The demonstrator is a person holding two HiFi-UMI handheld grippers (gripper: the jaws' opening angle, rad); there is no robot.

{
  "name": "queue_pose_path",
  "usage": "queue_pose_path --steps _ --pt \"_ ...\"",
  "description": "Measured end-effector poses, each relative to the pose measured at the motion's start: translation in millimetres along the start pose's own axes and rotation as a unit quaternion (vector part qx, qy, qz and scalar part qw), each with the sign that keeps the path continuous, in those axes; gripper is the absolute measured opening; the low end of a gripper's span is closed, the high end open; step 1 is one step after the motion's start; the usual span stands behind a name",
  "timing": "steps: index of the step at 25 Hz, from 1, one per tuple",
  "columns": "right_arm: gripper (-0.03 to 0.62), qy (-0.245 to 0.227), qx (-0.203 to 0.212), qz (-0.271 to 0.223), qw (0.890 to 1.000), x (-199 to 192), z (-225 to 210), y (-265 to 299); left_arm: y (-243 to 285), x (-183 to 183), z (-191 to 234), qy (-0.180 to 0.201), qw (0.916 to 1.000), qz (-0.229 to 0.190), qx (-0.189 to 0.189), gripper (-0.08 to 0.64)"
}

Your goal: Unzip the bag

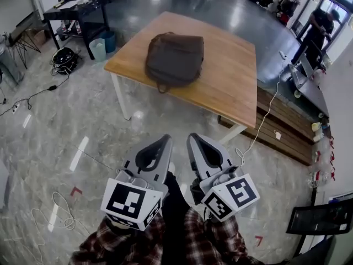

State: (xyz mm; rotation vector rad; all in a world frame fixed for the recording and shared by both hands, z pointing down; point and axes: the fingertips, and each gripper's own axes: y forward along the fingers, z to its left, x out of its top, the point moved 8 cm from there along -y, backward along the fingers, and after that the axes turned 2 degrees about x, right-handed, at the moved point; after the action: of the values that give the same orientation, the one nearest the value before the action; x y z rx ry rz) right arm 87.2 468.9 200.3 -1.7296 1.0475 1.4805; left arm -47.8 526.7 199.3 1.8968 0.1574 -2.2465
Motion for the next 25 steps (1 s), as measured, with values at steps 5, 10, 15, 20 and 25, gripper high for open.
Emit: queue_pose_path --steps 5,10,15,20,25 --pt "0.011 -0.002 0.01 -0.007 1.0 25 -67 68 88 23 43 0.006 0.9999 -0.002 0.009 0.006" --pt "0.011 -0.01 0.02 -0.003 1.0 52 -134 122 174 44 67 0.009 0.9999 -0.004 0.009 0.006" --pt "0.011 -0.022 0.01 0.007 1.0 71 -195 158 242 55 84 0.003 1.0 -0.002 0.007 0.006" --pt "0.011 -0.011 -0.01 0.026 1.0 68 -241 184 292 49 107 -0.011 0.9998 0.015 0.006 0.006" --pt "0.011 0.0 -0.034 0.032 0.999 66 -277 214 341 46 132 -0.015 0.9993 0.033 -0.01 0.006"
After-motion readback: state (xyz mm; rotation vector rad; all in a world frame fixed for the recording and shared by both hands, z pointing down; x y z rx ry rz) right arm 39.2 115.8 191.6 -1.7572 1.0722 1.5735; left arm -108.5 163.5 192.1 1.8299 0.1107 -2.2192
